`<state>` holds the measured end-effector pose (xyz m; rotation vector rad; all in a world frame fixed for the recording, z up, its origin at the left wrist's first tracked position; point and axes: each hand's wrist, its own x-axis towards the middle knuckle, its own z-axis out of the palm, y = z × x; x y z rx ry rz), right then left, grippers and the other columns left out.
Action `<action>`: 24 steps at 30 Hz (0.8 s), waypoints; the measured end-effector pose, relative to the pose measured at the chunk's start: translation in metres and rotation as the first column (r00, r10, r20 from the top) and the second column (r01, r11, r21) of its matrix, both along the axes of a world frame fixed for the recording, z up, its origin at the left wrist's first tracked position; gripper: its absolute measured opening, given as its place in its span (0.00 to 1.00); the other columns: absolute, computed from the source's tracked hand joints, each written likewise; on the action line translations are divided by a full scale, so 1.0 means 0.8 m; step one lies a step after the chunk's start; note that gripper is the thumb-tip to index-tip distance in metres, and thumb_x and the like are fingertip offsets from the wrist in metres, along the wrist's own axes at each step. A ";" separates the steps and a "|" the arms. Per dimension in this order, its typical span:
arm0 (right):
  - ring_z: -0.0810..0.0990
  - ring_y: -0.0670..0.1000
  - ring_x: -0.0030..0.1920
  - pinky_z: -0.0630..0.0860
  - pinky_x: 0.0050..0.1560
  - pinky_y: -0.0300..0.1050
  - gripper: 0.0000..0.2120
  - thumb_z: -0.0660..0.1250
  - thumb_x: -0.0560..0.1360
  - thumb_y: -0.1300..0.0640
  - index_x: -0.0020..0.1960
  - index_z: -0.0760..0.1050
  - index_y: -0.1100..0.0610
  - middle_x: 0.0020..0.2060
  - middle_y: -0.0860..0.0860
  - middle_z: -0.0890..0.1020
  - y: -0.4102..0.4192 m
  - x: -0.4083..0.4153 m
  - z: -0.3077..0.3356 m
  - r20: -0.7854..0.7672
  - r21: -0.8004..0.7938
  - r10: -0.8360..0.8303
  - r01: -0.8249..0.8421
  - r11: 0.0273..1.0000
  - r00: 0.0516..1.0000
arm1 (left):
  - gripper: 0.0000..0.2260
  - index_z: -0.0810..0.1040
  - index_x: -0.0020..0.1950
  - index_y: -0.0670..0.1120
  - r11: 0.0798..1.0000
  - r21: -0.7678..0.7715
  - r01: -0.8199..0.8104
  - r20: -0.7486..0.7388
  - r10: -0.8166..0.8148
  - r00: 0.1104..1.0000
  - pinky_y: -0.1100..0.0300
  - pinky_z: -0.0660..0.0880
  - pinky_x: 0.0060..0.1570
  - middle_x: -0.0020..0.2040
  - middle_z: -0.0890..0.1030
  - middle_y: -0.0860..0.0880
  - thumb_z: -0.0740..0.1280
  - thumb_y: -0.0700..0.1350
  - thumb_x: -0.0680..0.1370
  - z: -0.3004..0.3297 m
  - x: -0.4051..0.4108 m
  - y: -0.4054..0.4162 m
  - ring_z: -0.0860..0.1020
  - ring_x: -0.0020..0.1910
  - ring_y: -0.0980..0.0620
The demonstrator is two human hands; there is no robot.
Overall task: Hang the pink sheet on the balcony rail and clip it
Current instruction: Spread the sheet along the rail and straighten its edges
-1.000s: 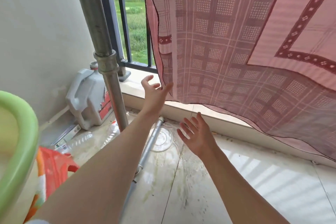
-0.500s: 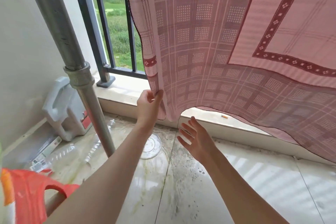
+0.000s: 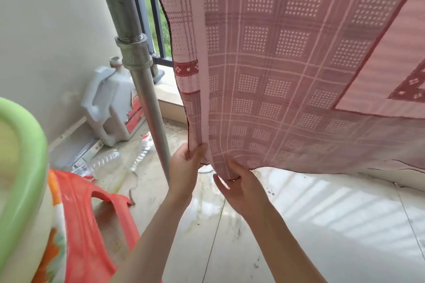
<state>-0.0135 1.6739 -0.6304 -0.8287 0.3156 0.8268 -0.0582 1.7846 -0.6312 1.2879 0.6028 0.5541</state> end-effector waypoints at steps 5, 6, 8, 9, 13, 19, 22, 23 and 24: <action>0.82 0.50 0.42 0.78 0.40 0.45 0.06 0.62 0.76 0.65 0.49 0.76 0.58 0.37 0.51 0.84 0.012 -0.022 -0.004 0.011 0.036 -0.059 0.059 0.998 0.998 | 0.08 0.80 0.40 0.39 0.997 -0.074 -0.027 0.034 0.030 0.999 0.60 0.78 0.46 0.38 0.82 0.45 0.64 0.40 0.77 -0.006 -0.026 0.002 0.80 0.41 0.49; 0.82 0.49 0.41 0.79 0.38 0.44 0.06 0.61 0.77 0.64 0.47 0.76 0.58 0.35 0.50 0.85 0.013 -0.023 -0.006 -0.038 0.070 -0.103 0.105 0.992 0.994 | 0.09 0.80 0.41 0.39 0.997 -0.073 -0.025 0.037 0.028 0.999 0.62 0.78 0.46 0.39 0.82 0.45 0.64 0.41 0.77 -0.008 -0.030 0.005 0.80 0.42 0.49; 0.84 0.48 0.36 0.80 0.35 0.40 0.07 0.60 0.78 0.62 0.44 0.76 0.59 0.33 0.51 0.84 0.016 -0.027 -0.011 -0.058 0.107 -0.113 0.119 0.987 0.992 | 0.09 0.80 0.45 0.39 0.997 -0.074 -0.012 0.035 0.015 0.999 0.62 0.78 0.46 0.42 0.82 0.43 0.63 0.41 0.78 -0.010 -0.037 0.011 0.80 0.45 0.48; 0.84 0.47 0.35 0.80 0.34 0.39 0.09 0.59 0.78 0.62 0.40 0.74 0.60 0.31 0.51 0.84 0.019 -0.030 -0.013 -0.037 0.100 -0.087 0.091 0.991 0.995 | 0.08 0.80 0.46 0.39 0.997 -0.074 -0.004 0.039 0.007 0.999 0.61 0.78 0.47 0.43 0.82 0.43 0.62 0.41 0.78 -0.010 -0.040 0.014 0.80 0.45 0.47; 0.80 0.46 0.28 0.78 0.32 0.39 0.13 0.59 0.79 0.60 0.35 0.70 0.59 0.23 0.49 0.76 0.037 -0.040 -0.020 -0.009 0.074 -0.044 0.045 0.996 0.999 | 0.07 0.79 0.47 0.40 0.998 -0.049 0.026 0.044 -0.024 0.999 0.61 0.78 0.50 0.40 0.83 0.48 0.63 0.41 0.78 -0.013 -0.052 0.022 0.80 0.44 0.52; 0.73 0.44 0.23 0.72 0.30 0.37 0.09 0.61 0.77 0.56 0.40 0.75 0.58 0.23 0.48 0.74 0.053 -0.043 -0.033 -0.099 0.101 -0.057 0.067 0.993 0.994 | 0.11 0.66 0.40 0.46 0.985 -0.052 -0.163 0.062 0.166 0.984 0.50 0.75 0.52 0.41 0.77 0.44 0.66 0.34 0.75 -0.013 -0.063 0.027 0.78 0.40 0.50; 0.69 0.44 0.20 0.68 0.25 0.36 0.12 0.58 0.79 0.58 0.36 0.72 0.57 0.21 0.47 0.72 0.056 -0.048 -0.037 -0.102 0.108 -0.060 0.071 0.992 0.993 | 0.10 0.73 0.40 0.47 0.981 0.101 -0.166 0.086 0.158 0.984 0.54 0.75 0.48 0.39 0.79 0.51 0.65 0.32 0.75 -0.006 -0.068 0.025 0.77 0.39 0.54; 0.67 0.44 0.19 0.67 0.26 0.36 0.14 0.56 0.79 0.60 0.35 0.70 0.56 0.20 0.47 0.71 0.056 -0.050 -0.039 -0.102 0.099 -0.064 0.074 0.992 0.993 | 0.11 0.77 0.43 0.49 0.982 0.136 -0.128 0.080 0.118 0.990 0.57 0.75 0.49 0.40 0.81 0.55 0.64 0.33 0.76 -0.004 -0.070 0.024 0.79 0.41 0.55; 0.66 0.44 0.19 0.65 0.27 0.37 0.15 0.55 0.79 0.62 0.34 0.68 0.55 0.20 0.46 0.71 0.057 -0.053 -0.040 -0.103 0.087 -0.067 0.076 0.993 0.992 | 0.11 0.80 0.48 0.50 0.986 0.150 -0.069 0.067 0.059 0.996 0.58 0.76 0.51 0.42 0.83 0.56 0.64 0.35 0.76 -0.002 -0.071 0.023 0.80 0.45 0.54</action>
